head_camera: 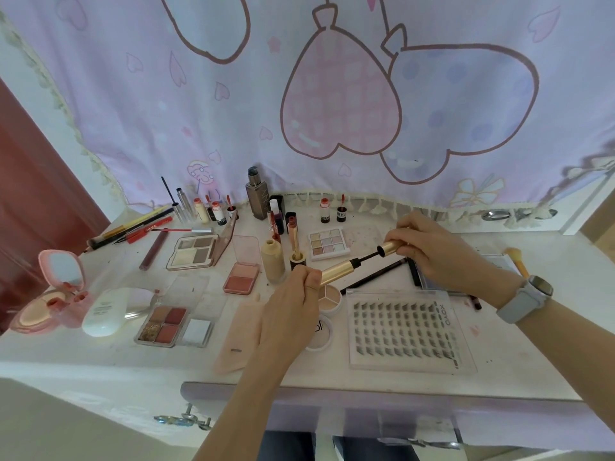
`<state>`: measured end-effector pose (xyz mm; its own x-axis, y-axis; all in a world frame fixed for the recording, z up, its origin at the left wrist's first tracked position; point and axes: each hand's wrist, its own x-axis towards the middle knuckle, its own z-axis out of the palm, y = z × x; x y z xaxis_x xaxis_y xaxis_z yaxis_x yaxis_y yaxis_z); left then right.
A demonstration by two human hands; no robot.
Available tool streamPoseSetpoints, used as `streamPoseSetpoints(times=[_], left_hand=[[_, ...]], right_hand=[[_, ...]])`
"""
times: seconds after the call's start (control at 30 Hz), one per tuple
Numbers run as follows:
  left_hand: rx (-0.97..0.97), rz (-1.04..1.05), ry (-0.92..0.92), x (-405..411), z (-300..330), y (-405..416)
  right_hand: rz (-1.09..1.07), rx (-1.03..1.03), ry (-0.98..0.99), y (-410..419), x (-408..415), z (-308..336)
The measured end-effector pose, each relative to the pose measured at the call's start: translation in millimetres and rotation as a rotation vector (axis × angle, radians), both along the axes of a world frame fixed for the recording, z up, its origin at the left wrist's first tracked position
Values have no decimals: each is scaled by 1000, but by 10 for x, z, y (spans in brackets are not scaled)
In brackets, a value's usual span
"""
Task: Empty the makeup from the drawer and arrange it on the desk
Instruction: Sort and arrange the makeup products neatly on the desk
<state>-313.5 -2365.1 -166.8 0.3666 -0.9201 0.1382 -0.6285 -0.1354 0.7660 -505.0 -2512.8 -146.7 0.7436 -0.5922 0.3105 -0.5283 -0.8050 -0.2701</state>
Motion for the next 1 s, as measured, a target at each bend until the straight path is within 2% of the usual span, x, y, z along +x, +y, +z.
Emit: streamPoseSetpoints(times=[0.17, 0.37, 0.53, 0.63, 0.73, 0.93, 1.0], left_hand=[[-10, -3, -64, -23, -7, 4], [-72, 74, -79, 71, 42, 14], [-84, 87, 127, 68, 10, -13], [-82, 50, 153, -18, 2, -64], [-86, 59, 78, -111, 6, -190], [-26, 160, -234, -227, -93, -448], [32, 158, -305, -250, -98, -502]], right_hand=[[4, -64, 5, -44, -32, -40], [-148, 102, -41, -228, -112, -101], [-264, 149, -186, -159, -88, -150], [-289, 159, -243, -68, -57, -204], [-325, 233, -275, 0, -32, -194], [-334, 522, -413, 50, 155, -160], [-309, 557, -431, 55, 246, -166]])
